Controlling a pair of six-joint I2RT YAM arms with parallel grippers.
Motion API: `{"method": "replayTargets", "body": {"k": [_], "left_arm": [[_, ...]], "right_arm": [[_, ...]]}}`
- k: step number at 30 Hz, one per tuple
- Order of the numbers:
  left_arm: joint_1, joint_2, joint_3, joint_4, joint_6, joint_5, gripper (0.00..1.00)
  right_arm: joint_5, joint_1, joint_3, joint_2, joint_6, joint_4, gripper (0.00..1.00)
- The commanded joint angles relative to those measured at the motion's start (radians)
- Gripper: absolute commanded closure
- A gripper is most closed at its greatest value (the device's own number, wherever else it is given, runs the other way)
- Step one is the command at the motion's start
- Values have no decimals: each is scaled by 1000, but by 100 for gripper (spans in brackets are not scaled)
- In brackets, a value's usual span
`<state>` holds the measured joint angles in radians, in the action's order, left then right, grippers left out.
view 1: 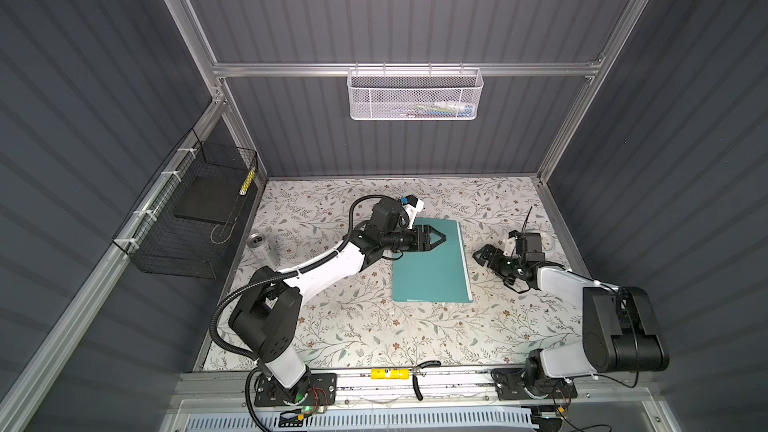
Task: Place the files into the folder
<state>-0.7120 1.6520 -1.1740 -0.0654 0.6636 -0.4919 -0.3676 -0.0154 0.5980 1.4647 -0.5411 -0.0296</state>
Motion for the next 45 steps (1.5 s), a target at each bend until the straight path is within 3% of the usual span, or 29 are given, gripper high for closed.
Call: {"method": "replayTargets", "body": {"k": [1,4,7,12,15,18,22,27,29,30,32,34,37,39,41,42,44,45], "left_arm": [[13,-55,3,128,-127,135,30],[15,-132,51,230,-228,438,20],[21,-224,168,182,-295,673,12],[26,-396,433,-97,-465,1003,4],[76,-475,588,-323,-566,1172,1],[228,-511,643,-325,-552,1165,0],[372,-441,746,-506,-666,1146,0],[433,-167,764,-744,-720,1225,0],[469,-54,747,-871,-751,1190,0],[470,-52,703,-754,-692,1190,1],[497,-27,734,-862,-713,1058,1],[532,3,782,-968,-658,1070,0],[583,0,830,-1010,-630,940,0],[589,93,840,-1178,-667,941,0],[599,32,781,-941,-622,903,0],[605,76,765,-1006,-647,908,0],[605,46,709,-822,-622,897,0],[605,70,732,-927,-640,899,0]], "right_arm": [[-23,-35,32,9,11,29,5],[11,-80,62,-27,51,87,4],[21,-119,88,-67,81,128,1],[77,-187,142,-122,110,179,1],[115,-234,166,-179,124,191,1],[146,-267,189,-236,124,194,1],[190,-289,216,-303,135,186,1],[234,-288,235,-313,144,161,1],[271,-288,248,-297,171,187,1],[328,-287,251,-292,179,204,1],[427,-284,219,-300,202,191,1],[497,-274,161,-337,236,139,1],[590,-243,78,-397,290,38,1],[677,-202,41,-410,295,2,1],[763,-158,-17,-421,325,-86,1],[780,-128,-62,-429,349,-170,1],[776,-71,-138,-429,385,-330,1],[757,-37,-157,-414,384,-385,1]]}}
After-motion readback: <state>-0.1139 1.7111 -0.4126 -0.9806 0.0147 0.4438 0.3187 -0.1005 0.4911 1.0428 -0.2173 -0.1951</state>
